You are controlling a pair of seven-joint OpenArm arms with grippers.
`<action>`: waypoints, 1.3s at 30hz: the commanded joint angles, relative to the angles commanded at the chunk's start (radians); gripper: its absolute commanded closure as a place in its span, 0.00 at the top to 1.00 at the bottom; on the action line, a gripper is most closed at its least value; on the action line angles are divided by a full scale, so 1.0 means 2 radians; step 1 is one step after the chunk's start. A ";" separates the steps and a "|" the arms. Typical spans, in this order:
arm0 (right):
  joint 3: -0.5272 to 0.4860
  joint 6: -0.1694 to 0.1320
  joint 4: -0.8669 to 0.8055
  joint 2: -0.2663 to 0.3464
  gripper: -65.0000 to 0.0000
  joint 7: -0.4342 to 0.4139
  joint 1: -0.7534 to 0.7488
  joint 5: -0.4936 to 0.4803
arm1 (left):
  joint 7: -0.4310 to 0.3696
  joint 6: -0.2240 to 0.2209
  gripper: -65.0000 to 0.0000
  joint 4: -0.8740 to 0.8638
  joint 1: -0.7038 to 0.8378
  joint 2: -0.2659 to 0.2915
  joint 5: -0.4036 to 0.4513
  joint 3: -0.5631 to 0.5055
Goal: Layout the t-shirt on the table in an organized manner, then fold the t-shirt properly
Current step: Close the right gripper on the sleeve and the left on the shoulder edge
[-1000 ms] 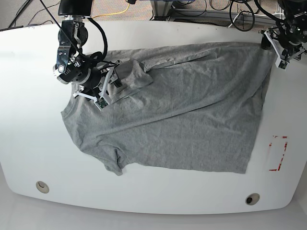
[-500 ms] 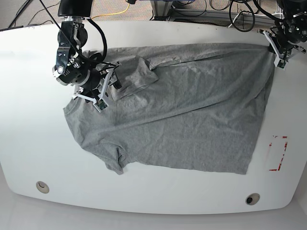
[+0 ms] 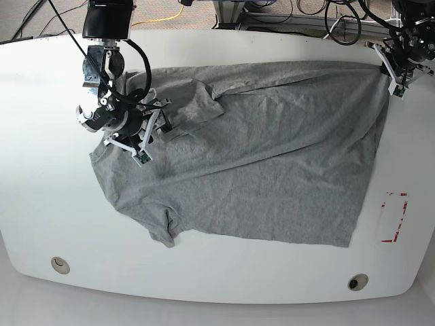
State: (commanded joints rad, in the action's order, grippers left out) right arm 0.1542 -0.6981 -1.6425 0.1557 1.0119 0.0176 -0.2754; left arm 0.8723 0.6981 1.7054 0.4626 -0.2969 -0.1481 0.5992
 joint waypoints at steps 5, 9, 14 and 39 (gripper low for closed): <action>0.000 0.000 0.012 0.000 0.49 -0.005 -0.001 0.000 | 0.000 0.000 0.00 0.000 0.000 -0.001 0.000 0.000; -0.001 0.000 0.012 -0.001 0.49 -0.005 -0.002 -0.001 | 0.000 0.000 0.00 0.000 -0.005 -0.001 0.000 0.000; -0.001 0.000 0.017 -0.011 0.49 -0.005 -0.002 -0.001 | 0.002 0.000 0.00 0.000 -0.018 -0.001 0.002 0.001; -0.001 0.000 -0.007 -0.013 0.01 0.000 -0.001 -0.001 | 0.009 0.000 0.00 0.048 -0.028 -0.001 0.002 0.000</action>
State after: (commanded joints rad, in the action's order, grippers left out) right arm 0.1527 -0.6981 -1.6563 0.1297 1.0119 0.0161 -0.2770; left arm 0.8907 0.6981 1.8006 0.4074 -0.2984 -0.1450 0.5992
